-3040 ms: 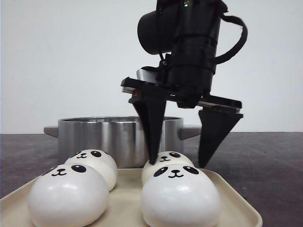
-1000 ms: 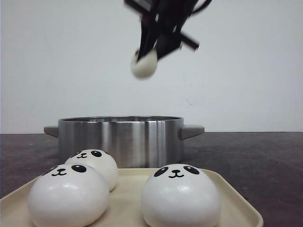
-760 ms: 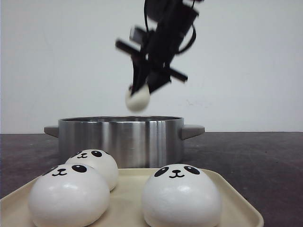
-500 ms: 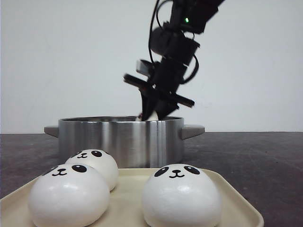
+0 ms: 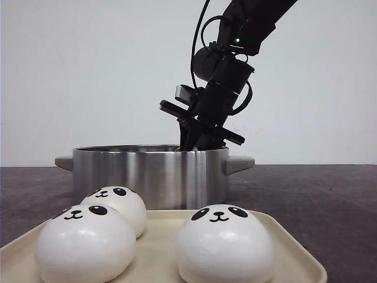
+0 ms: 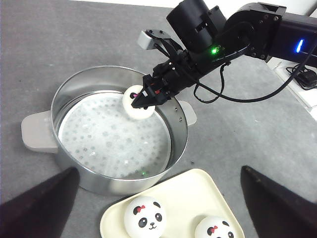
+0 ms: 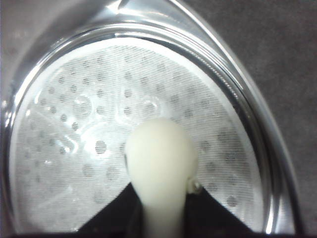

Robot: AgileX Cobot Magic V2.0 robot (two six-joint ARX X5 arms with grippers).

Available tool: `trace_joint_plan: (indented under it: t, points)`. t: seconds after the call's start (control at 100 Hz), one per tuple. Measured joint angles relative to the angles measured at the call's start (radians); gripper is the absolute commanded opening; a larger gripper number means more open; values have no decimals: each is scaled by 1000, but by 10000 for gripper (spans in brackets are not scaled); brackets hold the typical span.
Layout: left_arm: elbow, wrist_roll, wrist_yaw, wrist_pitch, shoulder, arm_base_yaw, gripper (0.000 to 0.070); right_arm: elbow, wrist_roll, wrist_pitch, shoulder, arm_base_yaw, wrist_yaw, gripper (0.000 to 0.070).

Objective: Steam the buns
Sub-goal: 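Lower the bun into the steamer pot and open the right gripper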

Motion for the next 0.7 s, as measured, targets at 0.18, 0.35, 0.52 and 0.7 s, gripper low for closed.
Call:
trace_joint_plan:
  t: [0.18, 0.35, 0.52, 0.7]
  points:
    - [0, 5, 0, 0, 0, 0, 633, 0, 1, -39, 11, 8, -49, 8]
    - [0, 6, 0, 0, 0, 0, 634, 0, 1, -37, 13, 14, -37, 157]
    - [0, 6, 0, -10, 0, 0, 633, 0, 9, -37, 13, 15, 34, 322]
    - [0, 6, 0, -19, 0, 0, 634, 1, 9, -29, 13, 28, 48, 526]
